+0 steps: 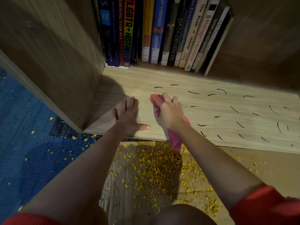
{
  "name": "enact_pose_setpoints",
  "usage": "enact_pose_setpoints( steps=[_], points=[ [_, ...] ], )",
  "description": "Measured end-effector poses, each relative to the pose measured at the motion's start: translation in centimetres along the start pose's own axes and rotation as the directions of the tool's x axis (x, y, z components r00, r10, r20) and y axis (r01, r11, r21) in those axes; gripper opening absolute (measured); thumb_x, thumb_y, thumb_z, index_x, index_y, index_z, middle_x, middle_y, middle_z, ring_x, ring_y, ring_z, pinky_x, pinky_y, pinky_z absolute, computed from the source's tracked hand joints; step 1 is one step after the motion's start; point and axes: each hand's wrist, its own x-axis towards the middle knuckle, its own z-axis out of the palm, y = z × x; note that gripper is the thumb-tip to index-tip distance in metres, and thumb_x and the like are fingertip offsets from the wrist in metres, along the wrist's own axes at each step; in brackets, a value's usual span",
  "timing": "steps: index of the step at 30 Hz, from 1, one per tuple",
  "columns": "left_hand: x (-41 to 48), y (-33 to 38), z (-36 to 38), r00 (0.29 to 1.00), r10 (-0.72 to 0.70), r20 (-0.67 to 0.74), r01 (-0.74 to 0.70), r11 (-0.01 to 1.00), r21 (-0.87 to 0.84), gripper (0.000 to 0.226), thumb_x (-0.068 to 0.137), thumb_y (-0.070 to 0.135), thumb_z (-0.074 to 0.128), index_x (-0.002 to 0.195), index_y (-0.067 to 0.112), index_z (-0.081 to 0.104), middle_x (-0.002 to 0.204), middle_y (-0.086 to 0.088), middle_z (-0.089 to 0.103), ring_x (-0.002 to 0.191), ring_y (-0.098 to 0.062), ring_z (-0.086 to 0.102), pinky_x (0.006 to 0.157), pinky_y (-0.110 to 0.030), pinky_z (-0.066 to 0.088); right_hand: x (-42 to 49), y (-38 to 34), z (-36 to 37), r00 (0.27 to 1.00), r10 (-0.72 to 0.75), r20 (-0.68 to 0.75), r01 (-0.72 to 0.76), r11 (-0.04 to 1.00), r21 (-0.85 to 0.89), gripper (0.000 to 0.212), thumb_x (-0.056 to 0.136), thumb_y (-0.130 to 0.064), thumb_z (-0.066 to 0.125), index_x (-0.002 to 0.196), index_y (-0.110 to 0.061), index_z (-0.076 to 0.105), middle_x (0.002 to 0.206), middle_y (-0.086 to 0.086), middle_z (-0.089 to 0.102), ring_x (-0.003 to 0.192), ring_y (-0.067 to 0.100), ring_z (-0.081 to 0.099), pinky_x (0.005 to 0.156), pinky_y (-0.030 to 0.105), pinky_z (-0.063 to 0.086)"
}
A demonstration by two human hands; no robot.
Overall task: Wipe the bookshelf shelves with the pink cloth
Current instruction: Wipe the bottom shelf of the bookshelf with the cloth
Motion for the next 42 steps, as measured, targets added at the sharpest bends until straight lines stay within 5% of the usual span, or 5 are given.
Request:
enact_pose_setpoints(
  steps=[16,25,32,38,42],
  points=[
    [0.1,0.7,-0.3,0.999,-0.049,0.011,0.049,0.998,0.047,0.108,0.075,0.046,0.071,0.151,0.021,-0.002,0.158,0.007,-0.012,0.143,-0.015,-0.018,0.112,-0.049,-0.010,-5.1,0.2,0.6,0.999,-0.049,0.018,0.048,0.998,0.045,0.043,0.097,-0.030,0.039,0.140,-0.027,0.038,0.136,0.006,0.037,0.112,0.035,0.037,0.091,0.043,0.035],
    [0.6,4.8,1.7,0.999,-0.022,0.030,0.021,0.999,0.030,0.106,0.079,0.048,0.067,0.151,0.017,-0.004,0.157,0.003,-0.017,0.144,-0.018,-0.016,0.113,-0.045,-0.010,-1.3,2.2,-0.7,0.940,0.330,0.083,-0.336,0.939,0.072,0.060,0.090,-0.016,0.052,0.143,-0.017,0.025,0.138,0.007,0.028,0.124,0.036,0.030,0.101,0.042,0.032],
    [0.9,4.2,2.2,0.999,0.015,0.029,-0.016,0.999,0.038,0.107,0.078,0.044,0.069,0.150,0.017,-0.006,0.156,0.005,-0.019,0.143,-0.016,-0.019,0.112,-0.045,-0.011,-3.8,2.3,0.4,0.997,-0.067,0.039,0.066,0.998,0.024,0.056,0.092,-0.028,0.047,0.145,-0.026,0.028,0.141,0.004,0.031,0.116,0.035,0.033,0.094,0.042,0.033],
    [0.8,3.9,2.2,0.999,0.026,0.048,-0.026,1.000,0.012,0.108,0.080,0.044,0.068,0.150,0.017,-0.010,0.155,0.005,-0.024,0.142,-0.016,-0.023,0.111,-0.045,-0.016,-0.6,2.6,-1.1,0.968,0.246,0.057,-0.249,0.966,0.065,0.048,0.093,-0.019,0.048,0.138,-0.018,0.033,0.136,0.006,0.031,0.117,0.034,0.034,0.098,0.040,0.032],
    [0.9,4.0,2.2,0.998,0.026,0.051,-0.028,0.999,0.037,0.107,0.080,0.041,0.068,0.150,0.016,-0.008,0.156,0.003,-0.022,0.142,-0.017,-0.021,0.112,-0.047,-0.012,-3.5,0.3,-0.2,0.997,0.058,0.051,-0.061,0.996,0.062,0.066,0.082,-0.016,0.062,0.140,-0.019,0.030,0.137,0.006,0.028,0.117,0.034,0.033,0.097,0.041,0.033]
  ],
)
